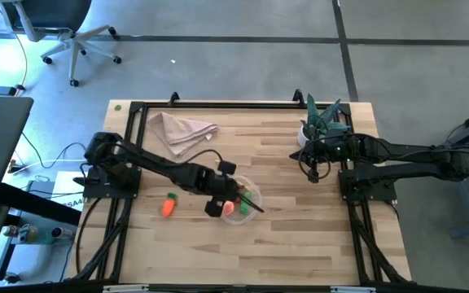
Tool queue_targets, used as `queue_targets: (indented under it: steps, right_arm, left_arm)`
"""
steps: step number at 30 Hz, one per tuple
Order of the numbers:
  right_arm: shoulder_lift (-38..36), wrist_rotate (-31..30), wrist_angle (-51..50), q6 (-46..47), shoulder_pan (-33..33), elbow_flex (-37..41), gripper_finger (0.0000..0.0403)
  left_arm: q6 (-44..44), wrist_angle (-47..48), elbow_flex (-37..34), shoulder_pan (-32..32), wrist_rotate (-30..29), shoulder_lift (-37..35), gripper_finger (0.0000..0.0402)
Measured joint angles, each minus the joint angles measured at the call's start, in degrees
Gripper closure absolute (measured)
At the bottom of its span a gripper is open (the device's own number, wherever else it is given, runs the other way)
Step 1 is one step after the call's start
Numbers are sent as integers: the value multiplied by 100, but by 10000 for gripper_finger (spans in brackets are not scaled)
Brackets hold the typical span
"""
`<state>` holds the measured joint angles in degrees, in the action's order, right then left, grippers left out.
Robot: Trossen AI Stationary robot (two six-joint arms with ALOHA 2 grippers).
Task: Pick and placing Produce into tupperware
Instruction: Put the red cherry into the transparent bin
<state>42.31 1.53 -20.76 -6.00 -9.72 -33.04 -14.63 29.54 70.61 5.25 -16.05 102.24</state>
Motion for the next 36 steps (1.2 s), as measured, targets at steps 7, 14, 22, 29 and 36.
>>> queue_targets:
  steps: [7, 14, 22, 29, 36]
  right_arm:
    - [-1, 0, 1, 0, 1, 0, 403]
    - [0, -1, 0, 0, 1, 0, 403]
    - [1, 0, -1, -1, 1, 0, 403]
    - [1, 1, -1, 0, 0, 0, 403]
    - [1, 0, 1, 0, 2, 0, 403]
  left_arm:
    - [93, -385, 1, 158, 4, 408, 342]
    - [297, -278, 0, 147, 94, 581, 342]
    - [308, -175, 0, 4, 35, 581, 341]
    - [308, -144, 0, -234, 186, 581, 341]
    - [306, -107, 0, -228, 213, 581, 341]
